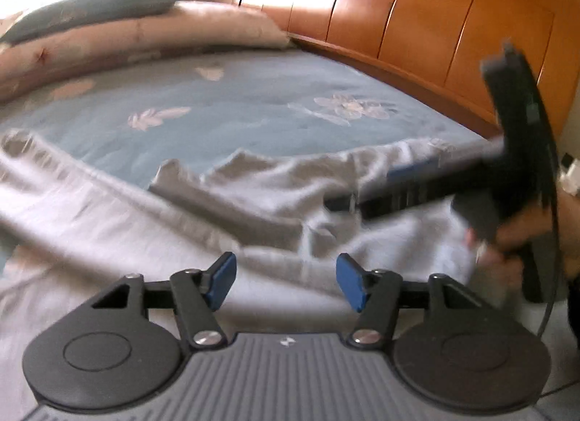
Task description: Fold clothes
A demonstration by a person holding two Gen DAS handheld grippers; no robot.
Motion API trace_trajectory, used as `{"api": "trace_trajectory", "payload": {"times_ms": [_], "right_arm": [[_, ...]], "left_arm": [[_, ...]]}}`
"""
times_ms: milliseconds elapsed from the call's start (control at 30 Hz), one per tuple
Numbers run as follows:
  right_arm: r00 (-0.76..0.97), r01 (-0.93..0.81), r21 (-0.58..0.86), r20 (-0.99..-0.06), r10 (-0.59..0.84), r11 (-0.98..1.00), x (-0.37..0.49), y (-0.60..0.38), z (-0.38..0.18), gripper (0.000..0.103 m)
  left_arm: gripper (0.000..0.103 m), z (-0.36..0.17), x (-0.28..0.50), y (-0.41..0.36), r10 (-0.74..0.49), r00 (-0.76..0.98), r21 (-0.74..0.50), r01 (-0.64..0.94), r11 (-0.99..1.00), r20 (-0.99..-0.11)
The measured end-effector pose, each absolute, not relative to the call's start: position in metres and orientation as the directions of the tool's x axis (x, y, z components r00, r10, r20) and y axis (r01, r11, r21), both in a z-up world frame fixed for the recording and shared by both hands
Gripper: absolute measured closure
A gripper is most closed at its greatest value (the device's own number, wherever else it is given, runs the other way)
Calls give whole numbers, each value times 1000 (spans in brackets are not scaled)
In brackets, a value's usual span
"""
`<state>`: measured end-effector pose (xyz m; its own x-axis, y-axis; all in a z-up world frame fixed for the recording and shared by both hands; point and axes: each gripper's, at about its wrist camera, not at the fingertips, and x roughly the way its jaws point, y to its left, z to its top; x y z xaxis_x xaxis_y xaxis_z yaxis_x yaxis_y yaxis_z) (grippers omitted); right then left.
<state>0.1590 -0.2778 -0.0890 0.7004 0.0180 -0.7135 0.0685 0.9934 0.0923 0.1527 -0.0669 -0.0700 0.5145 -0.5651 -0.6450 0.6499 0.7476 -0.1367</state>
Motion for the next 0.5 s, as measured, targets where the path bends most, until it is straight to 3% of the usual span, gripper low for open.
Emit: {"api": "trace_trajectory", "payload": {"times_ms": [267, 367, 433, 500], "right_arm": [[721, -46, -54, -693, -4, 997, 154, -249, 32, 0], [684, -75, -200, -723, -96, 977, 154, -229, 66, 0], [697, -158, -460, -678, -231, 873, 133, -196, 82, 0], [792, -196, -739, -507, -341, 645, 92, -160, 85, 0]], "left_arm": [[41, -48, 141, -60, -456, 549, -119, 539, 834, -700], [40, -53, 133, -60, -422, 569, -79, 529, 845, -706], [40, -62, 128, -58, -404, 565, -68, 521, 851, -719], [40, -73, 125, -58, -374, 553, -53, 510, 859, -745]]}}
